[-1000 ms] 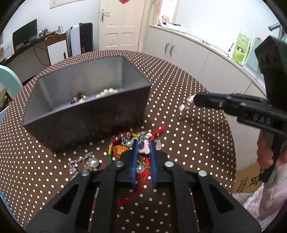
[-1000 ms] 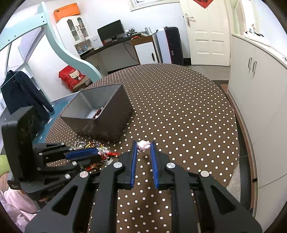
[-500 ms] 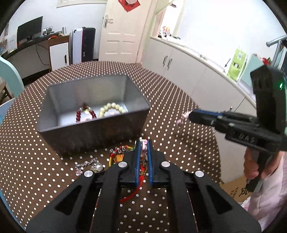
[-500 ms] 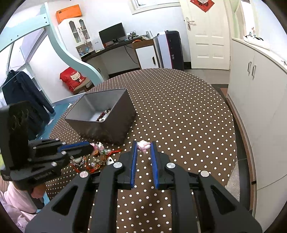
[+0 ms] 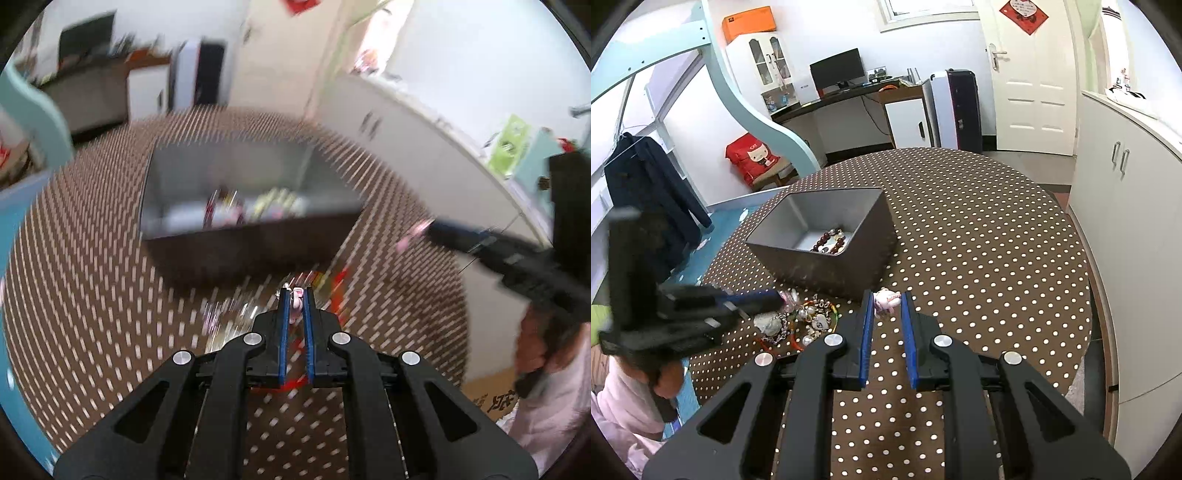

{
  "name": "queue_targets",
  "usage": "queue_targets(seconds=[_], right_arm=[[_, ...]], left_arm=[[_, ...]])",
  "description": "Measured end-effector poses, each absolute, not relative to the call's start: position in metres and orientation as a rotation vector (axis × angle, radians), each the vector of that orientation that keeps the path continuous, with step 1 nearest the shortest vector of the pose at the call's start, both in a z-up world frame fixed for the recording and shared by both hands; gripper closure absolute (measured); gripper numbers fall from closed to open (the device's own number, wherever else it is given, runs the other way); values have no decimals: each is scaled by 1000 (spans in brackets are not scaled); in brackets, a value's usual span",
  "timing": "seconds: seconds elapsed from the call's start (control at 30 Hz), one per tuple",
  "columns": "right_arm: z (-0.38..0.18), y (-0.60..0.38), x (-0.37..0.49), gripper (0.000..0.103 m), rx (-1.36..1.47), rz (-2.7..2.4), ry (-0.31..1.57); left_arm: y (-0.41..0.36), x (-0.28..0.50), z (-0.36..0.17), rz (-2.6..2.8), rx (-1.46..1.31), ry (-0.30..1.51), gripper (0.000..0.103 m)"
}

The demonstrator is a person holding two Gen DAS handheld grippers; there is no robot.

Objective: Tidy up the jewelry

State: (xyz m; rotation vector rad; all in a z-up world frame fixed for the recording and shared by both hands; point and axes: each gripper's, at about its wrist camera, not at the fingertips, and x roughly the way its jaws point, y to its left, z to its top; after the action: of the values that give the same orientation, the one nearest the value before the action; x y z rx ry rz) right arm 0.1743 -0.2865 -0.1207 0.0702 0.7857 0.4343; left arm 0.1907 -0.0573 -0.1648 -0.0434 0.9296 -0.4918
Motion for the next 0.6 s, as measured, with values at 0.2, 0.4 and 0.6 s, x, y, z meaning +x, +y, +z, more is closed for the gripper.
queue_targets(seconds=[0.2, 0.4, 0.6], right_arm=[[-123, -273, 175, 89, 53, 448, 796], [-126, -264, 177, 89, 47, 462, 806], [-127, -252, 175, 89, 35, 501, 805]], left_arm=[[-48, 172, -172, -497, -36, 961, 97], [-37, 155, -168, -549, -93, 974, 97], [-26, 147, -161, -629, -201, 964, 97]])
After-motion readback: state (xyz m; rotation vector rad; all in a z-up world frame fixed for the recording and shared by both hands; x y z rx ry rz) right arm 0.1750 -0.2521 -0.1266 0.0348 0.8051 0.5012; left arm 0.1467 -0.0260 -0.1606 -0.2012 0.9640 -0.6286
